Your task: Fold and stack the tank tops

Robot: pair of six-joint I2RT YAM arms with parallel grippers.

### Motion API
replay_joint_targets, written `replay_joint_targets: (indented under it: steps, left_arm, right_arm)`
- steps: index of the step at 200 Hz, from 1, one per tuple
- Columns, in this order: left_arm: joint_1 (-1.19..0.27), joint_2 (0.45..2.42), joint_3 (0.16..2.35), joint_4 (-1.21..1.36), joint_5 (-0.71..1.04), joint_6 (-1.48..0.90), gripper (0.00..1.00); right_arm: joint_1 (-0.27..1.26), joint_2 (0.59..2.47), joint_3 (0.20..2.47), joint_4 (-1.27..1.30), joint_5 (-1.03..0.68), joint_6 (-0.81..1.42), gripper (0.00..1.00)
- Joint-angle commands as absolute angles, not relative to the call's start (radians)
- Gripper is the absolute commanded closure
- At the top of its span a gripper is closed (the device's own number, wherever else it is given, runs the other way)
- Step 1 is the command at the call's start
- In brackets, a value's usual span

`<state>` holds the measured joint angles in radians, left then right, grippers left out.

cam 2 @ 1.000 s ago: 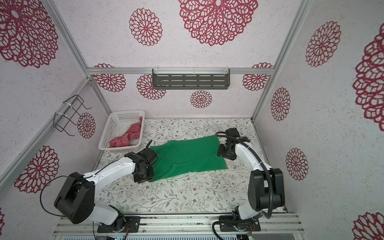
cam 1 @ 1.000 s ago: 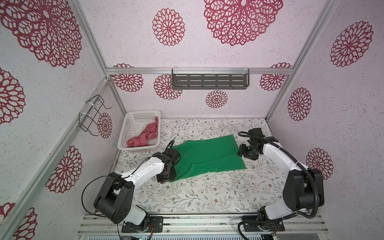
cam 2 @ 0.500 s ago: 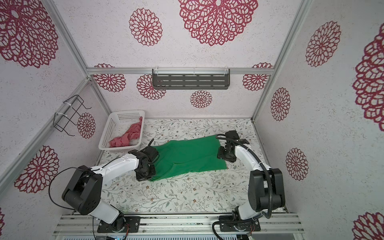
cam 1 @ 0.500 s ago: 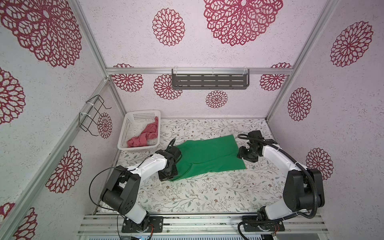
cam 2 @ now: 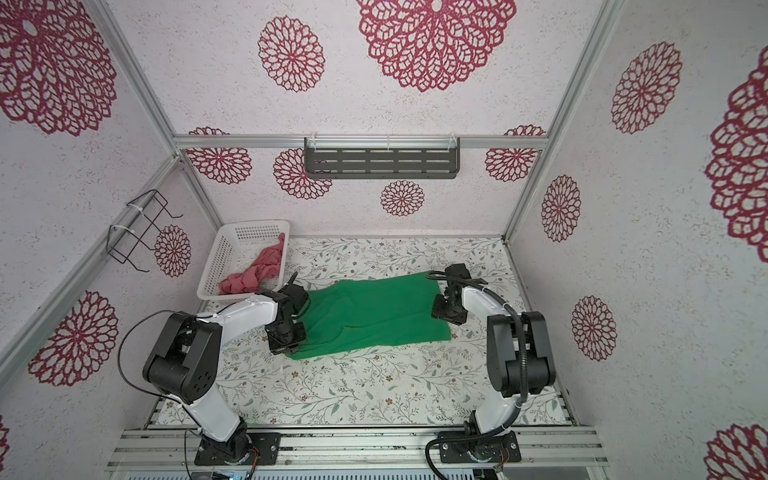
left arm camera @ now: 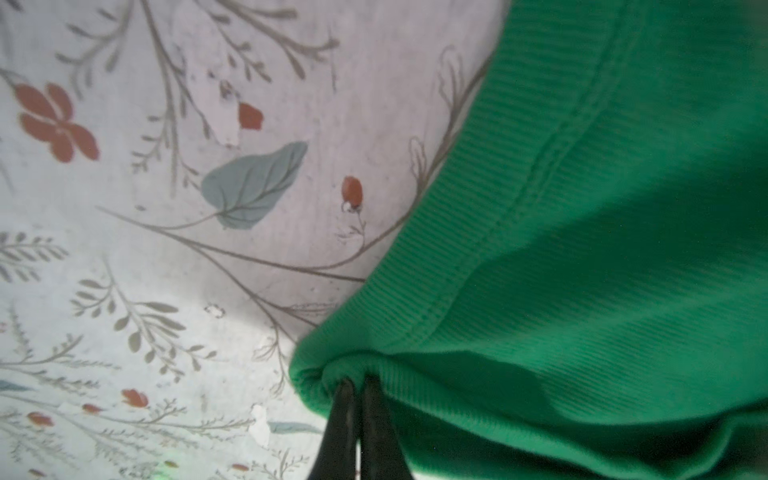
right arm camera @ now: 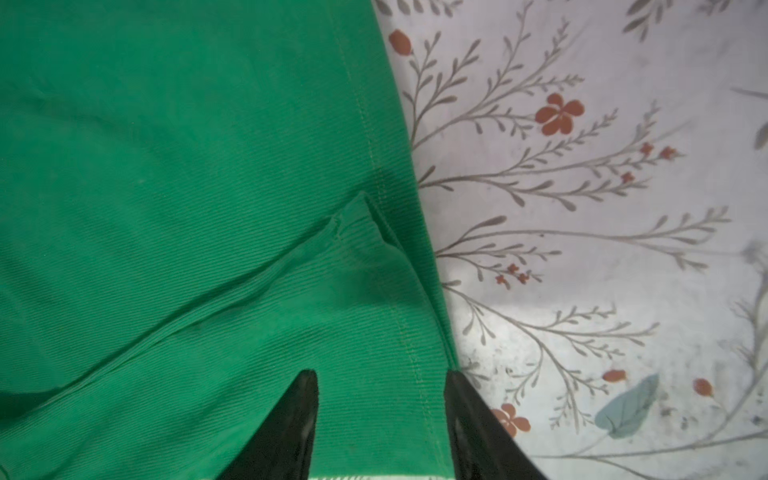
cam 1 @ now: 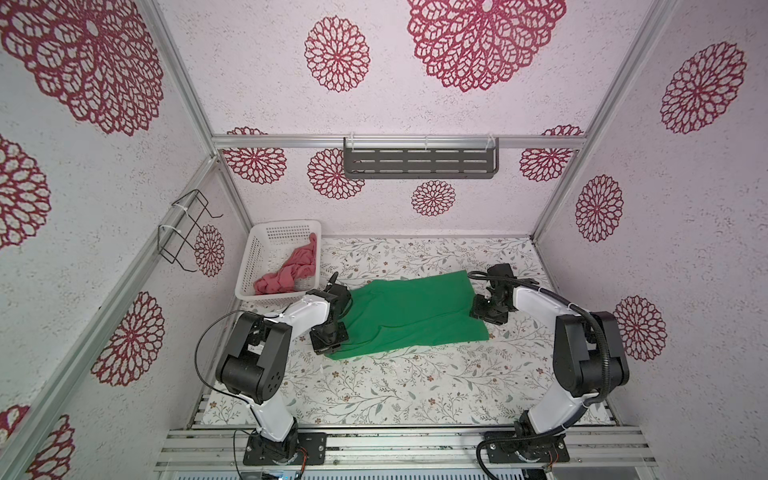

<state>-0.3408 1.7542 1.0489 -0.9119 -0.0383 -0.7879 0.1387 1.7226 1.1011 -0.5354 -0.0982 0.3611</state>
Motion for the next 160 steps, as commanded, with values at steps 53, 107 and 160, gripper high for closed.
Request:
replay_joint_targets:
  steps: [53, 107, 160]
  left_arm:
    - [-0.281, 1.797, 1.116, -0.944, -0.072, -0.718, 0.72]
    - [-0.276, 1.698, 1.141, -1.029, -0.109, -0.697, 0.51]
    - [-0.276, 1.64, 1.257, -1.212, -0.295, -0.665, 0.43]
  right_arm:
    - [0.109, 1.778, 1.145, -0.539, 0.024, 0.335, 0.54]
    - [0.102, 1.66, 1.145, -0.591, 0.009, 0.329, 0.53]
    - [0.161, 1.572, 1.086, -0.563, -0.063, 0.393, 0.53]
